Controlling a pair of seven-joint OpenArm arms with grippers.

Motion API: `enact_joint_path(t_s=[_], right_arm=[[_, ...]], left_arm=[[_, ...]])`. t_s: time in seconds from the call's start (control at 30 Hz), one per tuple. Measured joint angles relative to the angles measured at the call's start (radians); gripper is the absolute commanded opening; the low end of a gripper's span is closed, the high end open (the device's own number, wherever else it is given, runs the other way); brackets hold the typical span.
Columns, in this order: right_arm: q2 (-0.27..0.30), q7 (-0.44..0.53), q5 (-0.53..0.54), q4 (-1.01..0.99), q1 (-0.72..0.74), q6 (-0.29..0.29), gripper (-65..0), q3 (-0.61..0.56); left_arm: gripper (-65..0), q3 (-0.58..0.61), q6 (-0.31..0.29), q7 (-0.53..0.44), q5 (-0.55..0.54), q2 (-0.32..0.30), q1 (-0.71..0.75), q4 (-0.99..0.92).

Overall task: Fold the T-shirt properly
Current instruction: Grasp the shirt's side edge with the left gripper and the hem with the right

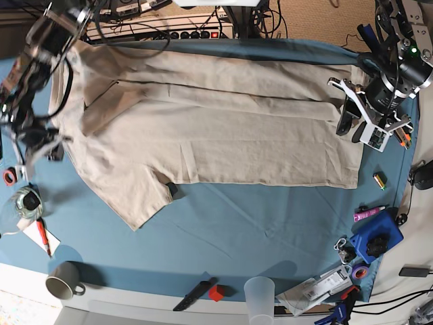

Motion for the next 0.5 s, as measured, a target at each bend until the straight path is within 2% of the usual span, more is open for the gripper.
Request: enact_joint_path(t_s=[0.1,0.27,0.3,0.43,0.5], right_arm=[[0.031,-0.008,-0.002,-0.046,0.08,-0.001,-60.0,-0.074],[0.038,-0.022,0.01,-0.045,0.135,0.003,-59.5,-0.132],[0.039,-0.019,0.006,-0.045,0.141,0.008,-57.0,-0.136],[0.044,-0.023,-0.133,-0.047,0.146,0.023,-39.8,-0.195],[0.045,0.011,-0.15,-0.073,0.145,0.023,-38.9,-0.235]], left_arm=[[-43.5,0.0,0.0,0.0,-0.001,0.0,0.0,0.0],[-43.5,0.0,0.0,0.0,0.0,0.0,0.0,0.0],[-43.5,0.0,0.0,0.0,-0.001,0.0,0.0,0.0],[-43.5,0.0,0.0,0.0,0.008,0.0,0.0,0.0],[-43.5,0.0,0.0,0.0,0.026,0.0,0.0,0.0]])
